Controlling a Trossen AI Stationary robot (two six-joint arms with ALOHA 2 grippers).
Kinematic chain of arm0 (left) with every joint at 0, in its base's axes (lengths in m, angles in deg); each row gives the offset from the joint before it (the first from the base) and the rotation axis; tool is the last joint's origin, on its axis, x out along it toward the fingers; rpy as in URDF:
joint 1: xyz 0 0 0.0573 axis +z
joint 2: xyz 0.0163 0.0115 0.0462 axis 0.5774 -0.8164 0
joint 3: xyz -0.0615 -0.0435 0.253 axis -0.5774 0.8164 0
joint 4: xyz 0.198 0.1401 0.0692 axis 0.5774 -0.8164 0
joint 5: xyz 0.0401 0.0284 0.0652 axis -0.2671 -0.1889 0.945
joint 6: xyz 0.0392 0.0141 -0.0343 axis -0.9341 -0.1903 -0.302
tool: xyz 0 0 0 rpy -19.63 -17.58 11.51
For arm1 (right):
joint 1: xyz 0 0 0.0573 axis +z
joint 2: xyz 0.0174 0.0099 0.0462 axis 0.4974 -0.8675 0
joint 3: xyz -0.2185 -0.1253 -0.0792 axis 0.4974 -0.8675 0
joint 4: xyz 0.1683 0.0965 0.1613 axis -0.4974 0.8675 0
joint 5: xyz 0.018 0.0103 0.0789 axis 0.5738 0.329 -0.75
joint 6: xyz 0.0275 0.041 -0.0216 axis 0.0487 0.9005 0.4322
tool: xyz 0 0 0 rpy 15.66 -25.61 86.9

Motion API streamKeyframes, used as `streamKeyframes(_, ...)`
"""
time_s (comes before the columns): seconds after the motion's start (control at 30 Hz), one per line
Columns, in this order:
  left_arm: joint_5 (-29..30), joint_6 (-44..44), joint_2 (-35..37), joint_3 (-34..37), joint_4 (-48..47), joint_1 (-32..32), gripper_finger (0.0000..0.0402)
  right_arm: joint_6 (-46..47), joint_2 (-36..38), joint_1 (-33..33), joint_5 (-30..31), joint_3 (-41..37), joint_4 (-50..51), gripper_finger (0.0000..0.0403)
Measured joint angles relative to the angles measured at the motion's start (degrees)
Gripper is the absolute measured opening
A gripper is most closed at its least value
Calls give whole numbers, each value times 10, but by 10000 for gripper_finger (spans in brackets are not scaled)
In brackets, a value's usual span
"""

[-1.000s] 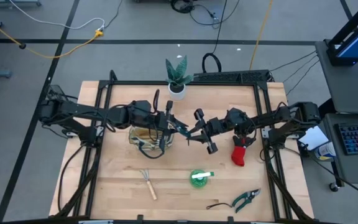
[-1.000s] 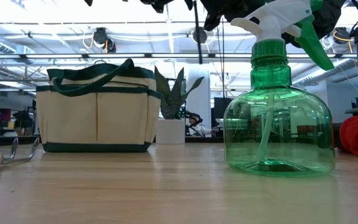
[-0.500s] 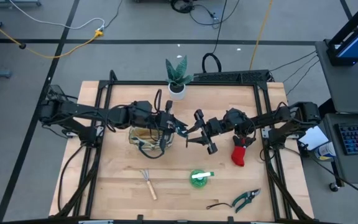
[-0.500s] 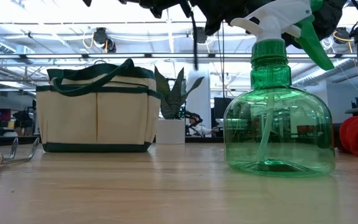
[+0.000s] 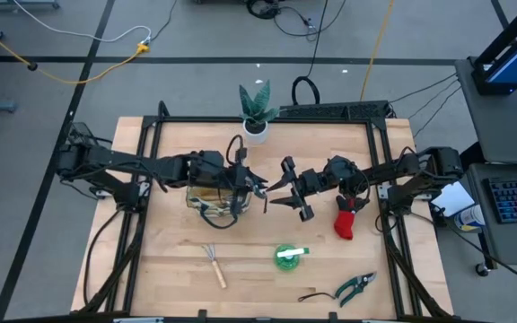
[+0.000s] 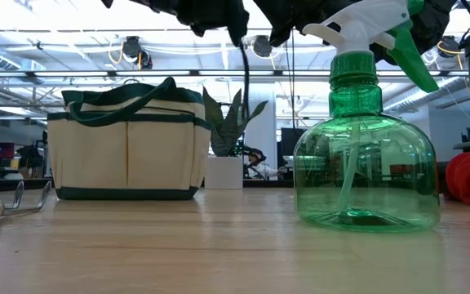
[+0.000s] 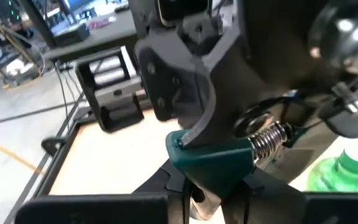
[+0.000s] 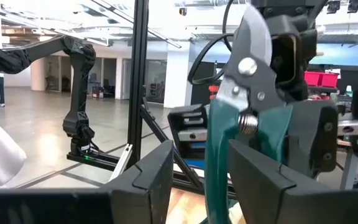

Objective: Pick & Place Garden tools in Gardening bag
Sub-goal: Put the top green shear scissors into the white gardening bag

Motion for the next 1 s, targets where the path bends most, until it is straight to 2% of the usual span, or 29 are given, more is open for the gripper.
streamKeyframes(0.33,55,38,0,0,-95,-3,57,4,0,0,-2,0,2,140)
streamKeyframes(0.53,60,47,4,0,-125,-2,49,4,0,0,-2,-1,5,139)
streamKeyframes(0.8,94,55,65,1,-156,-2,53,4,0,0,-4,-1,6,139)
streamKeyframes(1.0,113,62,119,0,-240,-3,48,4,0,0,-4,-1,7,139)
